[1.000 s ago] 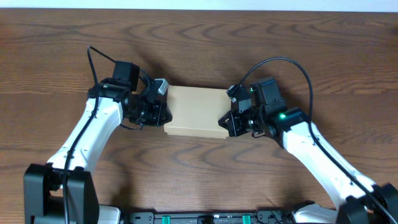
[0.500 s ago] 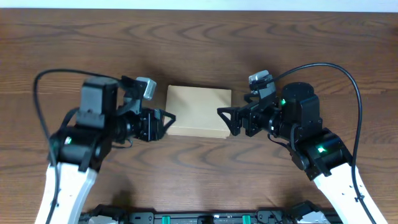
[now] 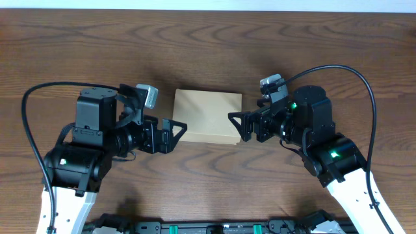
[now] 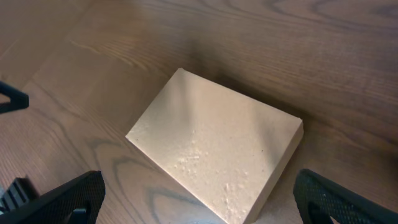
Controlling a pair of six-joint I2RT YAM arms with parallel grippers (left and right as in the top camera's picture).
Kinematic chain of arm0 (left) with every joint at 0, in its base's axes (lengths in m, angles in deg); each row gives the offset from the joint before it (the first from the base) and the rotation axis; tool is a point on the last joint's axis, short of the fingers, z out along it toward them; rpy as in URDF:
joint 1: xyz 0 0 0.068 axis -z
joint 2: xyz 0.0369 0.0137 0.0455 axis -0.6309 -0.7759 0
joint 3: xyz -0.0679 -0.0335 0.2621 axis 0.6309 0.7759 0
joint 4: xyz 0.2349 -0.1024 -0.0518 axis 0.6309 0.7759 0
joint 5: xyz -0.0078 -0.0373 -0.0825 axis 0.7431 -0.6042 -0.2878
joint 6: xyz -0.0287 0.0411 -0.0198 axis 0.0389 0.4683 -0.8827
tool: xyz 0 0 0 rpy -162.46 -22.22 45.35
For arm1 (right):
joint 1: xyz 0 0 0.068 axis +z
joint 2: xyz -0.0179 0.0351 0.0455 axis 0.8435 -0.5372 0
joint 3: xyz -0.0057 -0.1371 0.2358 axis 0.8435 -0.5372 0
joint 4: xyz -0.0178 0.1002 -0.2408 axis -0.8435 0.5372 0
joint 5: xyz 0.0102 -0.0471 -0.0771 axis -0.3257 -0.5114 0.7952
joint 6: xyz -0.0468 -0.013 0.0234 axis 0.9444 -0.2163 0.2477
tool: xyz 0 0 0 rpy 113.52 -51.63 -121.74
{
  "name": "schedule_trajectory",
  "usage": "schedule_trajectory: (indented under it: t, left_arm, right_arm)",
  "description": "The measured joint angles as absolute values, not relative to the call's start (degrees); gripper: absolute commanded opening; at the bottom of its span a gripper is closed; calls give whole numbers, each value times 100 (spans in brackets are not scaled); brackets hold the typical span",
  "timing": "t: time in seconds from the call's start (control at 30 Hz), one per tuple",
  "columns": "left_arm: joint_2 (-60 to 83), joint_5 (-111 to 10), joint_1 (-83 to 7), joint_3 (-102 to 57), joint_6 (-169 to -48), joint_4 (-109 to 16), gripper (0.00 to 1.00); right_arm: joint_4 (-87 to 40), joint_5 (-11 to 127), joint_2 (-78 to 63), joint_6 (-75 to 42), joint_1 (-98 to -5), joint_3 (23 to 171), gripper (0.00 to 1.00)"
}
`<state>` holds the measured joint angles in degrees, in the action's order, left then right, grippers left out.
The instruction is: Pack container
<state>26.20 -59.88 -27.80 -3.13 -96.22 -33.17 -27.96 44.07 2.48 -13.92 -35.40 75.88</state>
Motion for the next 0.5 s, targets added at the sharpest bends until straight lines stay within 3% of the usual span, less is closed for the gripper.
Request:
schedule_trajectory:
  t: [0.33, 0.5]
  left_arm:
    - [2777, -5807, -2820, -304, -9641, -3064, 95]
    - [3780, -5171, -2842, -289, -9661, -3352, 95]
  right_arm:
    - [-2792, 4411, 241, -1394, -3540, 7588, 99]
    - [-2794, 4415, 239, -1394, -3540, 7588, 99]
